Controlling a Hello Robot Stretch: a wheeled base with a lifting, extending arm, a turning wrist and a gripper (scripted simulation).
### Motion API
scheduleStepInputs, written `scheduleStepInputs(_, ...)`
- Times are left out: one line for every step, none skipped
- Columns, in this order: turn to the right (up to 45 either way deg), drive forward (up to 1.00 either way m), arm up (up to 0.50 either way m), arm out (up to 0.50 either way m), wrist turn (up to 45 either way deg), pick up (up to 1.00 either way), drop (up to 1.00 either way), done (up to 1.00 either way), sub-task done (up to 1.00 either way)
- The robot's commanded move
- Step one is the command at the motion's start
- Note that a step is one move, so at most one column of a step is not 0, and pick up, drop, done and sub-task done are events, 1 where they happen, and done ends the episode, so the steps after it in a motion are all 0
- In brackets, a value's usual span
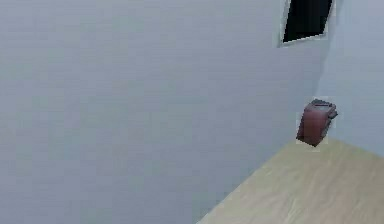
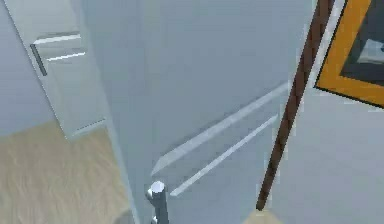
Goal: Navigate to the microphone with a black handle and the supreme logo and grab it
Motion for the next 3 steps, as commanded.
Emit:
scheduleStepInputs(45.0, 0.0, 0.0, 0.0, 0.0, 0.0, 0.0, 0.0, 0.0)
scheduleStepInputs(0.0, 1.0, 0.0, 0.0, 0.0, 0.0, 0.0, 0.0, 0.0)
scheduleStepInputs(45.0, 0.0, 0.0, 0.0, 0.0, 0.0, 0.0, 0.0, 0.0)
